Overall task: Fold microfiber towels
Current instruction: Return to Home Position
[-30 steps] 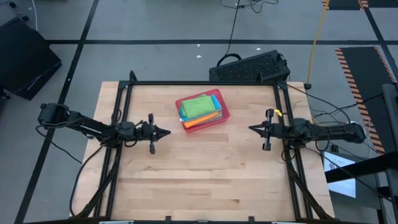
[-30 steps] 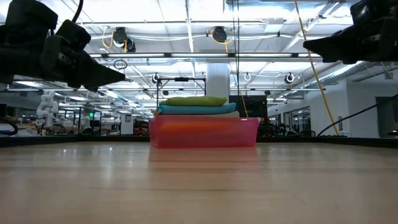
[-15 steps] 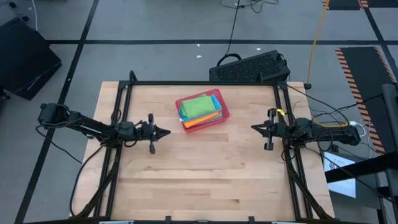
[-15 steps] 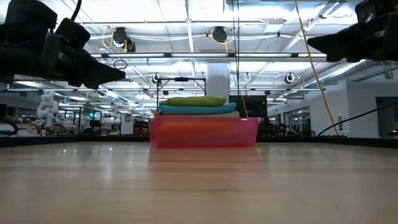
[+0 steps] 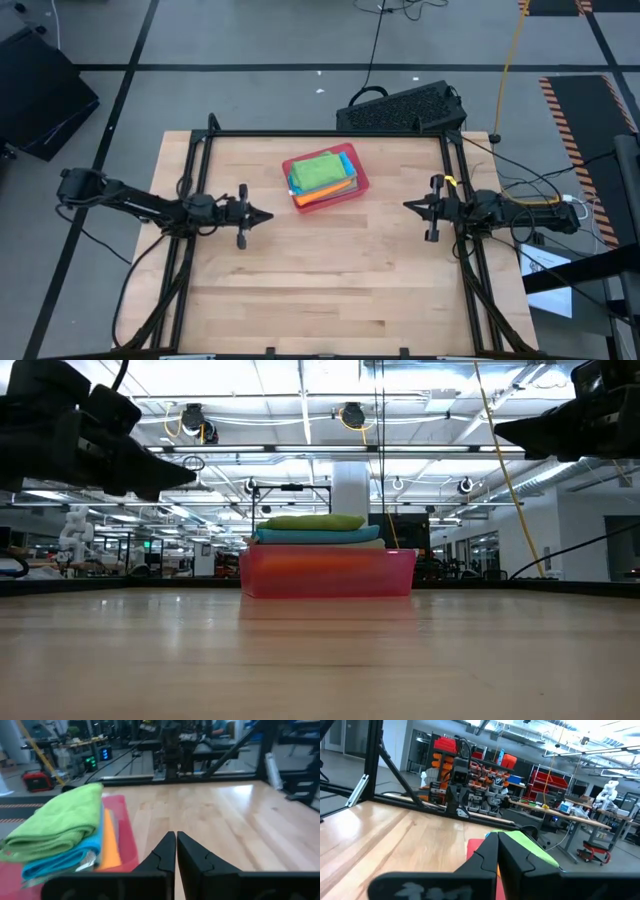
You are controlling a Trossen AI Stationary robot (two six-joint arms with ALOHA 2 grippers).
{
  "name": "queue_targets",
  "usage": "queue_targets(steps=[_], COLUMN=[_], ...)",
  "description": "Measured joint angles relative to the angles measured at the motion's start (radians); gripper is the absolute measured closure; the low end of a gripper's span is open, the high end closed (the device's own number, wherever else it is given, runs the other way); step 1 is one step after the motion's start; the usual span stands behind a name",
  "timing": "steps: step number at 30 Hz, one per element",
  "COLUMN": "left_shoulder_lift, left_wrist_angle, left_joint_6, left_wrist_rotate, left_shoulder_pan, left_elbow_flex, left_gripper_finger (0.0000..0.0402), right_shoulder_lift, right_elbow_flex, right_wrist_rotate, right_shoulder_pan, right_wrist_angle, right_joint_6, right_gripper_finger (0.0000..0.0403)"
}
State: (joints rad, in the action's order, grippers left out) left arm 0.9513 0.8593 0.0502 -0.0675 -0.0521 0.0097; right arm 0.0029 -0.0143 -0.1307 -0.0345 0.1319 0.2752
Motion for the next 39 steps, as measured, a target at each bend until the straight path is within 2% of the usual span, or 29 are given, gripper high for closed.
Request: queue_targets(steps=[21, 37, 39], left_shoulder_lift=[-0.511, -0.922, -0.951], left_wrist_angle=[-0.485, -0.846, -0.841], left_joint_6=[-0.006, 0.004, 0.003], left_wrist_rotate=[0.11, 0.111, 0.099], left_shoulder_pan=[0.026, 0.026, 0.026], left_elbow_flex=[0.0, 0.0, 0.002], left_gripper_finger=[0.0383, 0.0383, 0.0383], right_shoulder_lift=[0.0, 0.0, 0.0], right_elbow_flex=[0.0, 0.0, 0.0], right_wrist_rotate=[0.001, 0.001, 0.001], right_shoulder_pan=[0.0, 0.0, 0.0], right_wrist_angle=[-0.002, -0.002, -0.002], right_joint_6=[-0.001, -0.001, -0.001], right_gripper_finger=[0.0403, 0.0403, 0.0403])
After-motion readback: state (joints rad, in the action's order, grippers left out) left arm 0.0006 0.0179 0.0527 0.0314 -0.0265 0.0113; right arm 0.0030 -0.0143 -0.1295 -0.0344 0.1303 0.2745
